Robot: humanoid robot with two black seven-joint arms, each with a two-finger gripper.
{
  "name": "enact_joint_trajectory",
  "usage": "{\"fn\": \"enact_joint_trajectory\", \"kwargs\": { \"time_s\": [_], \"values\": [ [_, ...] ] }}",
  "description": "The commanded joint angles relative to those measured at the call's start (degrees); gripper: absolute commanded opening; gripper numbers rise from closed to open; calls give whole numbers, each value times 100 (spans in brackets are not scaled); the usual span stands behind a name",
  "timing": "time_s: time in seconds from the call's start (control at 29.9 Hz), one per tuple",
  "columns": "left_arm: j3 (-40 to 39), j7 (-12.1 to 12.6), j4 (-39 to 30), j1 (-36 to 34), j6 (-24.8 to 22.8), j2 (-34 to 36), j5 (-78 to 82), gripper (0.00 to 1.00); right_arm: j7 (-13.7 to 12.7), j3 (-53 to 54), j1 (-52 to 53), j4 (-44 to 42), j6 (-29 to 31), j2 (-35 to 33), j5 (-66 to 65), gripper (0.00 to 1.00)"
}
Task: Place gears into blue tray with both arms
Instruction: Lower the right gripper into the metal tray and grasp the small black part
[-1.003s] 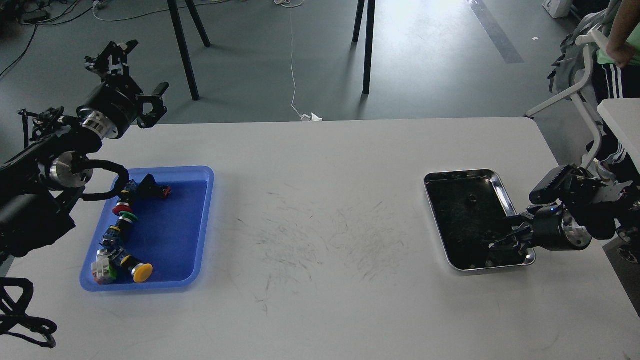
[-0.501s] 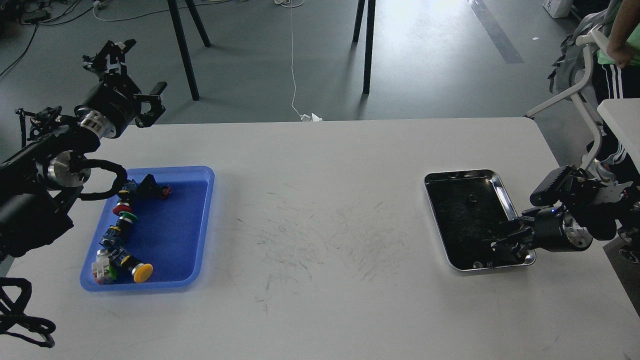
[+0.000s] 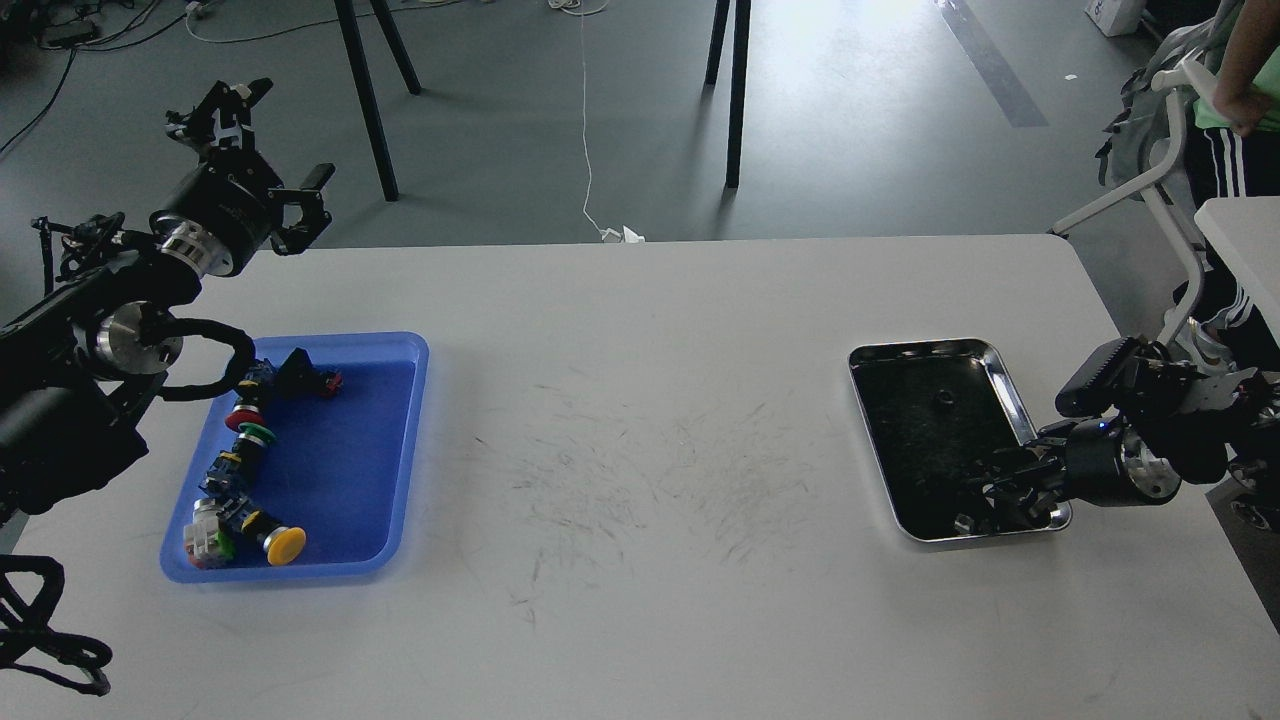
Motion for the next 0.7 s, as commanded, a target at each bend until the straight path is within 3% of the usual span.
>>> {"fn": "enact_joint_trajectory", "kwargs": {
  "time_s": [0.0, 0.1, 0.37, 0.67],
  "values": [
    [0, -9, 0, 4, 0, 0, 0, 98, -1, 6, -3, -20, -2, 14, 1, 50],
    [0, -9, 9, 4, 0, 0, 0, 98, -1, 6, -3, -20, -28, 66, 1, 48],
    [0, -79, 9, 4, 0, 18, 0, 98, 8, -3, 6, -12, -46, 119, -43, 18],
    [0, -79, 9, 22, 0, 18, 9, 98, 87, -3, 50, 6, -46, 119, -104, 3]
  ]
}}
